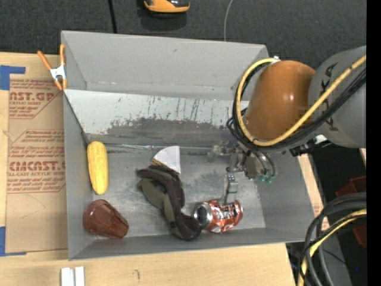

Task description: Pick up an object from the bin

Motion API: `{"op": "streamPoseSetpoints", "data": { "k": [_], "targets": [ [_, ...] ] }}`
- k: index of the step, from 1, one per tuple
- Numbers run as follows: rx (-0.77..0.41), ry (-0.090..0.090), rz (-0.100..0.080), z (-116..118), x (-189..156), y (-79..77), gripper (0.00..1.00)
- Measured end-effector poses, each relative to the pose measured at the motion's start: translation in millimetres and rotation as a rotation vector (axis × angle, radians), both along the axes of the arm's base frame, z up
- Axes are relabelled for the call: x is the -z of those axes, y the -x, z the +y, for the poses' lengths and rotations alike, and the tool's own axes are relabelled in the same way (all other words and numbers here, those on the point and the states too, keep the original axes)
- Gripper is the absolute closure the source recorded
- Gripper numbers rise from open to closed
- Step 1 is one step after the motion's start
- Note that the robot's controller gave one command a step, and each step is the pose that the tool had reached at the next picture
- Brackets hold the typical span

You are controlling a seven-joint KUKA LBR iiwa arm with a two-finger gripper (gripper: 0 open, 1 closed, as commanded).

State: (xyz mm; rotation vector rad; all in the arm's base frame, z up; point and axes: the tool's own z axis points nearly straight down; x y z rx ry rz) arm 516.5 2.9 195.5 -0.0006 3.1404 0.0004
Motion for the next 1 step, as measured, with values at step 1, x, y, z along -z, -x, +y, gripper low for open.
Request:
{"op": "streamPoseSetpoints", "data": {
  "k": [1],
  "targets": [
    [0.000,0.000,0.000,0.0,0.0,0.0,0.00]
  ]
}}
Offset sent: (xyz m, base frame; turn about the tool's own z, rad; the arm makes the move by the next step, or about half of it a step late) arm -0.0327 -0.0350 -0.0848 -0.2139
